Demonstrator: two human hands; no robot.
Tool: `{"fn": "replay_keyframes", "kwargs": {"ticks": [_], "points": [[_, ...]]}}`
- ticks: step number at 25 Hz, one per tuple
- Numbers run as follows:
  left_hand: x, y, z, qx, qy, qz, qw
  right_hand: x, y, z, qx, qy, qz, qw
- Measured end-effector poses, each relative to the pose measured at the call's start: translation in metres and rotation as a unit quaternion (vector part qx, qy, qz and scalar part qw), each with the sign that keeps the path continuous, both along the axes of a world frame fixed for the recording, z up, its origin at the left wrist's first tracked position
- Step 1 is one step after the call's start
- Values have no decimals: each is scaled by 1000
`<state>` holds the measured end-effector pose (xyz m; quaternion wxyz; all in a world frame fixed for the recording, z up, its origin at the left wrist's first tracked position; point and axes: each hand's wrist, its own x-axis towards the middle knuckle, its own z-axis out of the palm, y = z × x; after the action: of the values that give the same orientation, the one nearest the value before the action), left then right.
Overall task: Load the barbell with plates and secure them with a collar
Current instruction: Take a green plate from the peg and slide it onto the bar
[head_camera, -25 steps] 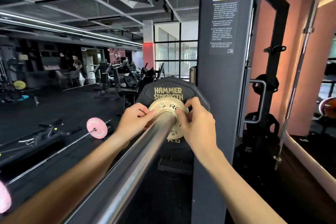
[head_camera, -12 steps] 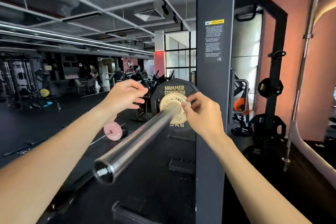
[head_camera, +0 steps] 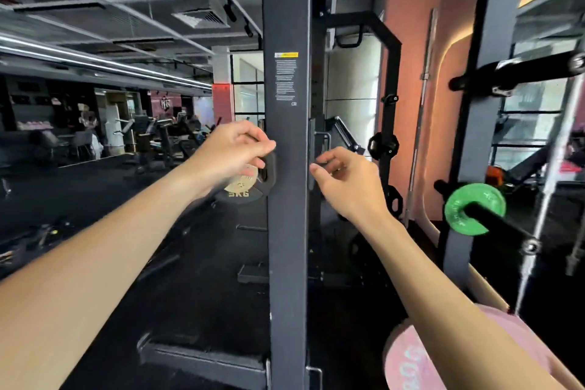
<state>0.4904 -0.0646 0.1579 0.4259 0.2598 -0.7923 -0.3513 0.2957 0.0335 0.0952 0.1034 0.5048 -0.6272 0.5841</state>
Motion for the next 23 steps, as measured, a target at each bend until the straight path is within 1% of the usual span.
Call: {"fn": "replay_keyframes", "kwargs": {"ticks": [3,6,12,16,19,23], "points": [[-57,29,-12,15,-13,-52,998,-42,51,4,8,9,-56,998],[-112,49,-25,25,-29,-97,995,-80,90,3,28,0,-94,995],[-268,81,-63,64,-57,-160,983,-210,144,-26,56,-31,-146,987],[-388,84,-97,102,-69,-157,980,-336,150,-54,87,-68,-156,982],[-471,81,-124,139,-62,-120,981,-426,134,-74,144,-96,-138,975],[-541,67,-155,174,-58,-68,981,-498,97,-92,208,-118,-91,967]]}}
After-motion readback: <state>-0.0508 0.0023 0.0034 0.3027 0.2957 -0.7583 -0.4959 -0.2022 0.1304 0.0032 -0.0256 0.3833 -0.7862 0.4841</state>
